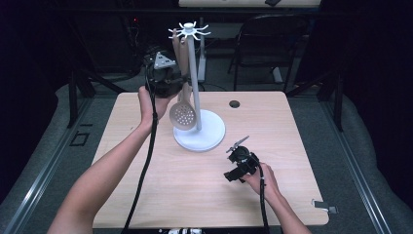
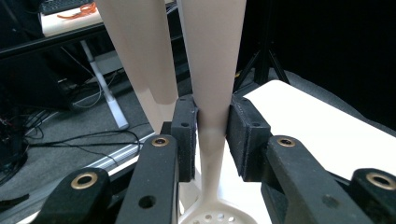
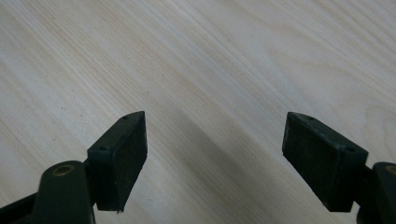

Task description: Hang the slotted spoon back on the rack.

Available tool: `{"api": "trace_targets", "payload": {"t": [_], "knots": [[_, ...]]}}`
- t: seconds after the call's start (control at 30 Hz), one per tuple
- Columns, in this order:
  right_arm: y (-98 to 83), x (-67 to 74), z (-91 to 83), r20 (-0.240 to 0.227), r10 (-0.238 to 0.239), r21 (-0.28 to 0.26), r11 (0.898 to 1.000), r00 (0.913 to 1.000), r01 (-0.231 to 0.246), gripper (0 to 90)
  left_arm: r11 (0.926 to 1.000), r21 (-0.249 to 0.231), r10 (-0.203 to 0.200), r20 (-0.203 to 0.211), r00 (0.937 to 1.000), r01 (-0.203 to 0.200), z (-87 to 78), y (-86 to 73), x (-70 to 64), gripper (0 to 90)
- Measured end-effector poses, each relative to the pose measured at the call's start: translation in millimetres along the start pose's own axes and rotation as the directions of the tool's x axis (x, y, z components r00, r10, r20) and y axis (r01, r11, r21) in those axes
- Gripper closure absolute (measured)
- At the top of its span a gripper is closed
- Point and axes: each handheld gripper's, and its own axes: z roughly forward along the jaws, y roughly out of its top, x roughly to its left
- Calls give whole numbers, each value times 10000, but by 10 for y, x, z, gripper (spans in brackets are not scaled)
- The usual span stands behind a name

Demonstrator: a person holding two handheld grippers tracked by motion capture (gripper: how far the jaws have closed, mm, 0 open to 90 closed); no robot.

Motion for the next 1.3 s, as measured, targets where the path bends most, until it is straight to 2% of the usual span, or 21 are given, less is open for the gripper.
{"api": "trace_targets", "payload": {"t": [0.27,0.33,0.47,0.5,0.53,0.8,0.9,1.17,1.3], "knots": [[-2,-5,-9,-41,-56,31,10000,10000,56,220,9991,-396,-161,301,9994,173,17,-78,24,735],[-9,3,3,-40,101,-154,9998,9999,-102,220,9992,-374,-131,337,9993,144,4,-83,24,734],[0,-3,-13,38,-73,1,10000,10000,73,219,9996,-292,-30,395,9992,41,-24,-81,27,716],[2,-2,-23,212,-108,40,9999,9997,107,219,9996,-285,-41,421,9991,54,-33,-83,34,702],[0,-2,-14,66,-54,-40,10000,10000,55,218,9997,-250,-65,460,9989,76,-41,-86,43,690],[-2,-2,-20,20,39,-118,9999,10000,-39,216,9990,323,-327,645,9974,307,-87,-162,105,454],[-3,-3,-16,76,-7,-112,9999,10000,8,216,9985,476,-296,670,9973,264,-126,-185,124,387],[0,-5,-26,82,-21,-31,10000,10000,22,216,9964,847,-95,774,9970,29,-284,-273,162,233],[-4,2,-15,58,7,-153,9999,10000,-6,216,9941,1078,6,763,9971,-88,-389,-357,194,196]]}}
